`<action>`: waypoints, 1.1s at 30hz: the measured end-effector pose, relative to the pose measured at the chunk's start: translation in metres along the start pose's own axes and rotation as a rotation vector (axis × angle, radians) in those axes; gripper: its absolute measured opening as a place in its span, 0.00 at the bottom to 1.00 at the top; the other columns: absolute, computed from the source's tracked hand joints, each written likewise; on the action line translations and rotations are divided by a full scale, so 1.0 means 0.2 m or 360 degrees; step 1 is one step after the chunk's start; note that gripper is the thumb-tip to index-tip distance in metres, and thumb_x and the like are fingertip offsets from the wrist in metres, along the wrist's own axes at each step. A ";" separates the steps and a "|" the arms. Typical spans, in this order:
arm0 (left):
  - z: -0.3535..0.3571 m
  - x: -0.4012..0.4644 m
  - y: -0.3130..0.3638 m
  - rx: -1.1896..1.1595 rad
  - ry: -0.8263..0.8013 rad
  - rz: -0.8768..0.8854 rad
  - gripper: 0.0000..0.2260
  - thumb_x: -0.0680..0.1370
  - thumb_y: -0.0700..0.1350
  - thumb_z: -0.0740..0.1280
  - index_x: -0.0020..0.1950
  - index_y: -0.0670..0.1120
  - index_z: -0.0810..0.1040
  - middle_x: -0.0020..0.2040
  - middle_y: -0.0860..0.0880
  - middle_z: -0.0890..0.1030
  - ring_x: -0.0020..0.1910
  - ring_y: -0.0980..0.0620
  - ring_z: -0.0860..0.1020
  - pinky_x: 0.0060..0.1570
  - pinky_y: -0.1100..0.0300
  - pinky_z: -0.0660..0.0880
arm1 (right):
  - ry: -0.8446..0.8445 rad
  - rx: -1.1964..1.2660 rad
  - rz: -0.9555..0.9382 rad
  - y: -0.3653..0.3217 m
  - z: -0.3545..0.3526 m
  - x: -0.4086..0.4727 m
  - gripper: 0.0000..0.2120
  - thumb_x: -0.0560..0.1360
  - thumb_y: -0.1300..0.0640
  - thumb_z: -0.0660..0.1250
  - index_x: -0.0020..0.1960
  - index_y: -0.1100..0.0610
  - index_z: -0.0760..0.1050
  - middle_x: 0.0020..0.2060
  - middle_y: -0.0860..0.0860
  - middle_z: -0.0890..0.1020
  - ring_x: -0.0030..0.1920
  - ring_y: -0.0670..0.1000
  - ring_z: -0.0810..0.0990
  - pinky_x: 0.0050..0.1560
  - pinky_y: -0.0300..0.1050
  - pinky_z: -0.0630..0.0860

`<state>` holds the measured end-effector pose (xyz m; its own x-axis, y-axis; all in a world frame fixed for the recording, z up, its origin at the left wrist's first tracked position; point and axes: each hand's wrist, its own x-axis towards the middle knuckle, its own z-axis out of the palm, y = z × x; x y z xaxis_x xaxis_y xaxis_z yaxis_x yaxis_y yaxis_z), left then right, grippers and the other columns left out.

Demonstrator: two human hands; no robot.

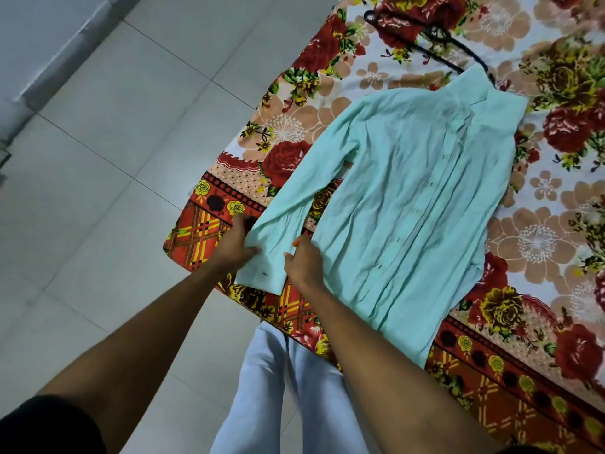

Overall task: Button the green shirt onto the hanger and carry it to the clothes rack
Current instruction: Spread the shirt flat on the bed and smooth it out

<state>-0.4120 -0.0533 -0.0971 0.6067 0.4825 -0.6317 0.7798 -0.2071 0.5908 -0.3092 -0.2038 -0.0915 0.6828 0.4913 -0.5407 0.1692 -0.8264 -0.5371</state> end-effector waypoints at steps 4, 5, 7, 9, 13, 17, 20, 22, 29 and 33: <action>0.12 -0.08 0.06 0.0600 0.0300 0.0159 0.40 0.70 0.45 0.77 0.76 0.44 0.60 0.69 0.39 0.68 0.65 0.36 0.71 0.58 0.38 0.76 | 0.0201 0.0075 -0.0318 0.02 -0.04 -0.01 0.10 0.81 0.61 0.65 0.61 0.58 0.74 0.56 0.55 0.79 0.57 0.57 0.80 0.53 0.53 0.79; 0.15 -0.12 0.08 0.0663 0.0368 0.0193 0.40 0.70 0.45 0.76 0.77 0.44 0.60 0.70 0.39 0.67 0.67 0.36 0.69 0.59 0.38 0.75 | 0.0204 0.0086 -0.0377 0.02 -0.05 -0.02 0.10 0.81 0.61 0.65 0.62 0.57 0.74 0.56 0.54 0.79 0.56 0.56 0.80 0.53 0.53 0.79; 0.17 -0.14 0.12 0.0658 0.0407 0.0311 0.38 0.72 0.45 0.74 0.78 0.44 0.60 0.73 0.39 0.66 0.69 0.35 0.68 0.62 0.38 0.74 | 0.0197 0.0111 -0.0469 0.02 -0.09 0.00 0.11 0.80 0.61 0.65 0.62 0.58 0.75 0.56 0.55 0.79 0.56 0.57 0.80 0.55 0.54 0.80; 0.21 -0.06 0.28 0.0633 0.0372 0.0535 0.36 0.73 0.45 0.72 0.78 0.44 0.62 0.73 0.38 0.68 0.68 0.34 0.71 0.60 0.39 0.75 | 0.0288 0.0127 -0.0506 0.07 -0.24 0.11 0.12 0.79 0.62 0.65 0.62 0.60 0.76 0.57 0.57 0.80 0.57 0.58 0.81 0.58 0.56 0.80; 0.37 0.23 0.80 0.0629 0.0285 0.0876 0.34 0.73 0.43 0.72 0.77 0.40 0.66 0.72 0.36 0.70 0.67 0.33 0.73 0.60 0.40 0.76 | 0.0563 0.0042 -0.0413 0.27 -0.65 0.42 0.13 0.78 0.63 0.66 0.62 0.61 0.78 0.57 0.59 0.82 0.58 0.60 0.81 0.61 0.56 0.77; 0.58 0.48 1.20 0.0696 0.0181 0.1054 0.31 0.74 0.41 0.70 0.76 0.41 0.67 0.71 0.38 0.73 0.67 0.35 0.74 0.60 0.41 0.76 | 0.0661 -0.0018 -0.0363 0.46 -0.97 0.63 0.13 0.79 0.62 0.66 0.64 0.60 0.77 0.60 0.56 0.81 0.61 0.57 0.80 0.63 0.52 0.76; 0.68 0.63 1.41 0.0687 0.0160 0.1144 0.28 0.76 0.39 0.68 0.76 0.42 0.68 0.70 0.40 0.74 0.67 0.37 0.74 0.59 0.42 0.76 | 0.0727 -0.0033 -0.0351 0.56 -1.16 0.79 0.14 0.80 0.62 0.65 0.65 0.59 0.76 0.61 0.55 0.80 0.63 0.56 0.79 0.62 0.49 0.76; 0.75 0.74 1.54 0.0656 0.0139 0.1199 0.27 0.76 0.38 0.67 0.75 0.42 0.68 0.70 0.41 0.74 0.67 0.38 0.73 0.59 0.43 0.76 | 0.0743 -0.0069 -0.0366 0.62 -1.26 0.89 0.14 0.80 0.62 0.65 0.66 0.59 0.75 0.62 0.55 0.79 0.64 0.56 0.78 0.61 0.50 0.76; 1.10 1.01 1.87 0.0681 -0.0041 0.1385 0.32 0.80 0.37 0.61 0.82 0.37 0.52 0.81 0.37 0.60 0.80 0.39 0.61 0.77 0.48 0.62 | 0.1183 -0.0298 0.0050 0.95 -1.58 1.19 0.21 0.78 0.59 0.68 0.70 0.59 0.73 0.71 0.58 0.73 0.72 0.60 0.68 0.72 0.56 0.68; 1.39 1.15 1.89 0.0946 -0.0309 0.1459 0.32 0.84 0.48 0.57 0.84 0.42 0.45 0.84 0.42 0.50 0.83 0.42 0.50 0.81 0.43 0.50 | 0.1012 0.0032 0.0684 1.18 -1.69 1.22 0.27 0.77 0.41 0.67 0.68 0.58 0.73 0.65 0.59 0.78 0.65 0.62 0.76 0.61 0.57 0.75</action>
<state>0.0657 -0.2566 -0.1575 0.9651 -0.1933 -0.1769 -0.0588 -0.8176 0.5728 0.1371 -0.3722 -0.1323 0.9642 -0.1297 -0.2313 -0.2120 -0.9009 -0.3788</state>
